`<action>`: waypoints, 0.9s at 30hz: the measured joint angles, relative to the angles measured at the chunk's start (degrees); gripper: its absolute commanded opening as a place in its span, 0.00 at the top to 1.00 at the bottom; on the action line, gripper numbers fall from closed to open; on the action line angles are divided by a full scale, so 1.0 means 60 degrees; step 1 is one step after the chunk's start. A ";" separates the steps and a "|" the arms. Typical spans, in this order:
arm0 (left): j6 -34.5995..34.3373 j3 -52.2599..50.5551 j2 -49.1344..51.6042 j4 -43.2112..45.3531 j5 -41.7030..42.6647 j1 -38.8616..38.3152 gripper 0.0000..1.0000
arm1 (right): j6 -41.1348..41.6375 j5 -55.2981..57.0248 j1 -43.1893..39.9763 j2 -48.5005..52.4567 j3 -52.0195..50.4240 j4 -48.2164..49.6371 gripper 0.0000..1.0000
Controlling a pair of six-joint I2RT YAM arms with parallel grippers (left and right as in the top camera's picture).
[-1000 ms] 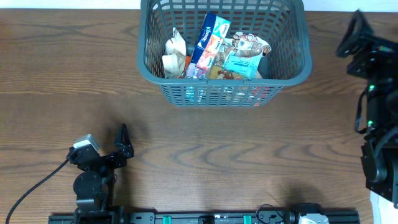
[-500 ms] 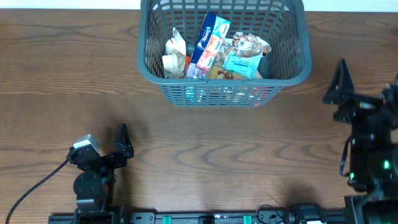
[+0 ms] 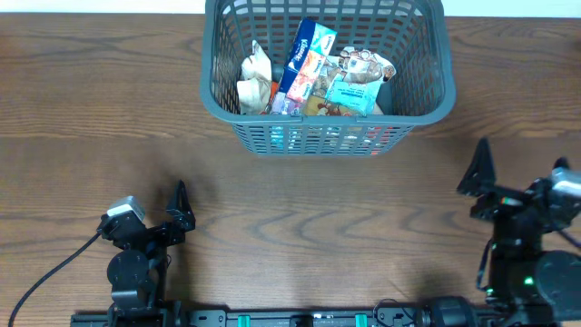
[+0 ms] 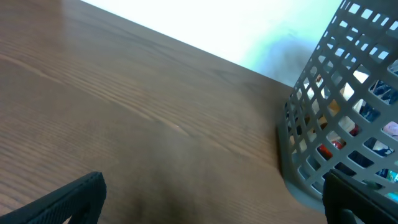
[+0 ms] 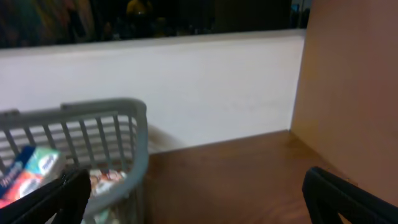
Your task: Pack container
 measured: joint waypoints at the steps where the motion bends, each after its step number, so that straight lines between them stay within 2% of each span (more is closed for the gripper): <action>1: 0.0000 0.0000 0.0000 0.0000 0.0000 0.0000 0.02 | 0.0000 0.0004 0.0000 -0.0222 -0.0306 0.0000 0.01; 12: 0.0000 0.0000 0.0000 0.0000 0.0000 0.0000 0.02 | 0.0000 -0.0124 0.0000 -0.2069 -0.2652 0.0069 0.01; 27: 0.0000 0.0000 0.0000 0.0000 0.0000 0.0000 0.02 | 0.0000 -0.1574 0.0000 -0.2382 -0.4889 0.0696 0.01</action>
